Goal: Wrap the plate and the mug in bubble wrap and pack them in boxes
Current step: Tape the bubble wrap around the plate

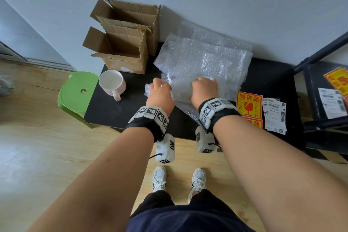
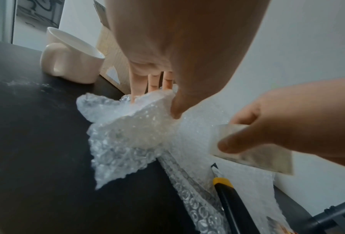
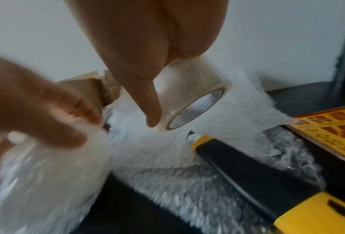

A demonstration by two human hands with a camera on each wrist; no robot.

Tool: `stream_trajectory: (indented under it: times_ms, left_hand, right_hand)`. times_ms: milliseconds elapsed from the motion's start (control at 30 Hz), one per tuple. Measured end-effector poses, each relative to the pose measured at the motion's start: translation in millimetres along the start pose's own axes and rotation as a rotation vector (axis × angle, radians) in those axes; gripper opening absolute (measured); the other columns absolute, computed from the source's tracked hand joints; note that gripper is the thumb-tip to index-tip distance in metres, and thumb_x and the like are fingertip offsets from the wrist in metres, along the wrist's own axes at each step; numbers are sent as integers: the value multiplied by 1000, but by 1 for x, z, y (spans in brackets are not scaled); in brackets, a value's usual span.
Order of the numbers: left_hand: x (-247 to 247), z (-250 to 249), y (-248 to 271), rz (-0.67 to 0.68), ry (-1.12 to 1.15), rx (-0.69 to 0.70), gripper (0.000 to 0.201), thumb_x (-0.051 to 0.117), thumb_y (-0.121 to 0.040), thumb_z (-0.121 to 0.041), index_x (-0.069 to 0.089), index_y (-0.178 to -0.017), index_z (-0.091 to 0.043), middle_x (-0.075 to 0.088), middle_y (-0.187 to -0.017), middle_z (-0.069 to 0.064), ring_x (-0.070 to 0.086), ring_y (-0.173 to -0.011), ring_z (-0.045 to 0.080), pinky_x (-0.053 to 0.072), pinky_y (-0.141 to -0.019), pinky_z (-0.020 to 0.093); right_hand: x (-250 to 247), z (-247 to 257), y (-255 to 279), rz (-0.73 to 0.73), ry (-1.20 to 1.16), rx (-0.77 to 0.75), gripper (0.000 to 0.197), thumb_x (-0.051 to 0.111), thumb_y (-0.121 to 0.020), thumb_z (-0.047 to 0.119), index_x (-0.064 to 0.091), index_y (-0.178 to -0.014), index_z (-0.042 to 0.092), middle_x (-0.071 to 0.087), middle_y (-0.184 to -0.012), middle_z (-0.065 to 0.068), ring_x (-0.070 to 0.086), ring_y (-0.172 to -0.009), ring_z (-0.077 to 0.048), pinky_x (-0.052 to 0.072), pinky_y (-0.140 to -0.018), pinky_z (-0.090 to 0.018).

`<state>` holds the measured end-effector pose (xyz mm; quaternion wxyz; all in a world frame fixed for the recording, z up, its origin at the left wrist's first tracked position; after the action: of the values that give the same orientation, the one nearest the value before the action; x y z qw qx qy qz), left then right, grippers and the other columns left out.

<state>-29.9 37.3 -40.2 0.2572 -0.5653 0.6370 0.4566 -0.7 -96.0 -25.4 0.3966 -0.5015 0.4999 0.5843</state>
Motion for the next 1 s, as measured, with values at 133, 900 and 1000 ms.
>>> stream_trajectory:
  times_ms: [133,900,1000]
  left_hand:
    - [-4,4,-2,-44,42,-24,37,52,-96,-15,47,-132,-14,26,-137,8,32,-125,25,40,-97,33]
    - [-13,-66,-9,-39,338,177,44,49,-98,-20,47,-141,-13,43,-146,2,42,-131,18,31,-106,26]
    - [-12,-74,-6,-68,313,200,42,47,-100,-21,49,-141,-13,47,-145,2,45,-130,18,32,-104,25]
  right_hand:
    - [-12,-23,-4,-11,-224,125,22,69,-84,29,71,-98,12,65,-101,-7,61,-100,-29,42,-89,-34]
    - [-39,-52,25,135,-1113,364,40,49,-84,-1,64,-118,15,64,-104,-6,57,-91,-20,43,-66,-24]
    - [-44,-55,29,115,-1101,349,40,49,-86,-1,64,-119,16,63,-103,-3,56,-91,-18,41,-63,-19]
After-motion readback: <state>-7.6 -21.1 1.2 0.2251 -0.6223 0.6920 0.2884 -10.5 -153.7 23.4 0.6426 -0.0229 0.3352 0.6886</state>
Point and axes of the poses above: each hand's wrist, its own y-axis away from the middle knuckle, its own x-axis out of the palm, z = x × y, the point moved 5 cm from there along -y, towards the middle knuckle
